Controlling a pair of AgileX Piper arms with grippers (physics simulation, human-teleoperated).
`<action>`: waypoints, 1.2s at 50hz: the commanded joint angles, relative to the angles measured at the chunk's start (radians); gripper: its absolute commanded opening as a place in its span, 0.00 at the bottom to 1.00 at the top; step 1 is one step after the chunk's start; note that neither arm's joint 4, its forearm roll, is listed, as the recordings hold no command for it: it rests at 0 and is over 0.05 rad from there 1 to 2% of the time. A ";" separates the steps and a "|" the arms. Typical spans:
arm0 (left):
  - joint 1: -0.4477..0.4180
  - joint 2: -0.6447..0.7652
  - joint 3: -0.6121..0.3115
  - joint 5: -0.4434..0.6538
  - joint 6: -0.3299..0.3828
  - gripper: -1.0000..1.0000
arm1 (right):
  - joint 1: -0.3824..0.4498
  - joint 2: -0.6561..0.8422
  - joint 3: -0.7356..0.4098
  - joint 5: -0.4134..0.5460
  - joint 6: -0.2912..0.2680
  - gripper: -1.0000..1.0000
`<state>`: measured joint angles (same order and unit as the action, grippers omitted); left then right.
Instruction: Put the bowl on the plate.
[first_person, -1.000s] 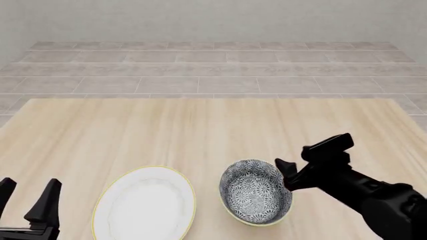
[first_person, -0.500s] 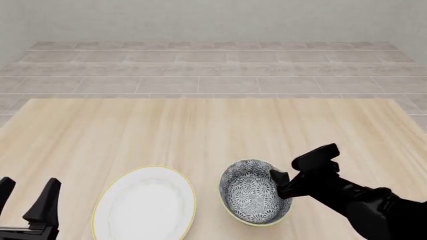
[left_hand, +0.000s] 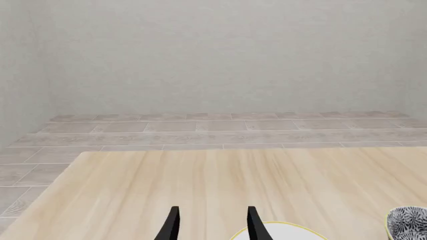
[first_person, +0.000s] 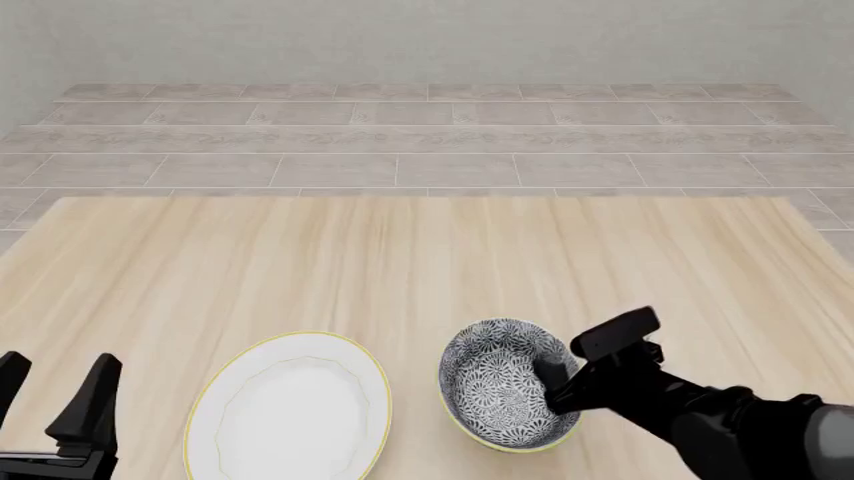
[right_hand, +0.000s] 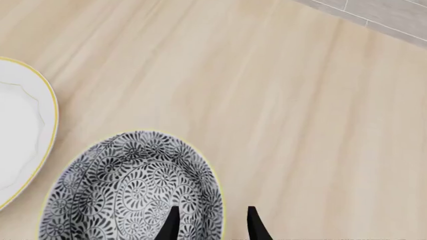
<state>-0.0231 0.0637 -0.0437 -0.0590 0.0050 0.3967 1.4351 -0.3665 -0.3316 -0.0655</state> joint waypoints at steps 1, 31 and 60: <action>0.000 0.002 -0.001 -0.001 -0.001 1.00 | 0.008 0.049 0.013 -0.040 0.015 1.00; -0.006 0.016 0.005 -0.016 -0.003 1.00 | 0.012 0.111 0.012 -0.072 0.021 1.00; -0.004 0.013 0.004 -0.015 -0.005 1.00 | 0.044 -0.049 -0.023 0.077 0.059 0.00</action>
<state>-0.0275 0.0761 -0.0387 -0.0720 0.0013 0.4300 1.4508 -0.3737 -0.3201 -0.0315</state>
